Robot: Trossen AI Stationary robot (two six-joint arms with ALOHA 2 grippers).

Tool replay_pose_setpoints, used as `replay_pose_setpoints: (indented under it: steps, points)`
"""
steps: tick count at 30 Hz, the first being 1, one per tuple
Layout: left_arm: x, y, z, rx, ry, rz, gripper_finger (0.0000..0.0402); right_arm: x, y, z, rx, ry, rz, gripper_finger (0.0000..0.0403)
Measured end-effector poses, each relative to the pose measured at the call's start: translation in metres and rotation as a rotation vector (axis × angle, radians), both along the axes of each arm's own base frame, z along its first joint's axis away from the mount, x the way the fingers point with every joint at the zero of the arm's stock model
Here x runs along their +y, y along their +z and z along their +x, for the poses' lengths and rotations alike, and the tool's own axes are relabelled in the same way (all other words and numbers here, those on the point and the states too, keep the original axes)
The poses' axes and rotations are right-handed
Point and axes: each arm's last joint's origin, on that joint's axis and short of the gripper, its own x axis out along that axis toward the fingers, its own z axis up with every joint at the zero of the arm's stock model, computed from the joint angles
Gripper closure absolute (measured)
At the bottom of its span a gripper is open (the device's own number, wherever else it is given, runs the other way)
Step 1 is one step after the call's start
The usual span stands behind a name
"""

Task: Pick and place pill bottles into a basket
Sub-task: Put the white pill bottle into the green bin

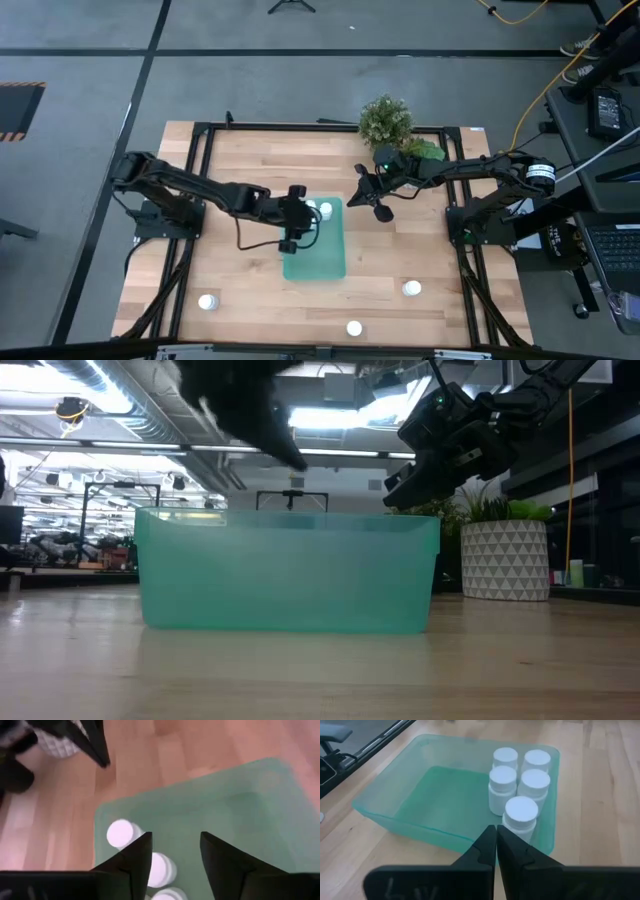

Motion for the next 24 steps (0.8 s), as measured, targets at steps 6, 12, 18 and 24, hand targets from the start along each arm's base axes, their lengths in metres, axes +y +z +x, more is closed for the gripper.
replay_pose_setpoints:
  steps: [6, 12, 18, 24]
  points:
    - [-0.005, 0.019, -0.026, 0.04, -0.033, 0.014, 0.0265, 0.005, 0.004, -0.002, -0.024, 0.069, -0.024, 0.0385]
    - [-0.008, 0.028, -0.043, -0.014, 0.07, 0.061, 0.0334, 0.012, 0.022, -0.023, -0.008, 0.125, -0.077, 0.0398]
    - [-0.01, 0.023, -0.056, -0.071, 0.152, 0.1, 0.0396, 0.032, 0.041, -0.037, -0.029, 0.199, -0.08, 0.04]
    - [-0.016, 0.016, -0.056, -0.128, 0.138, 0.079, 0.0399, 0.062, 0.038, -0.038, 0.035, 0.278, -0.076, 0.0401]
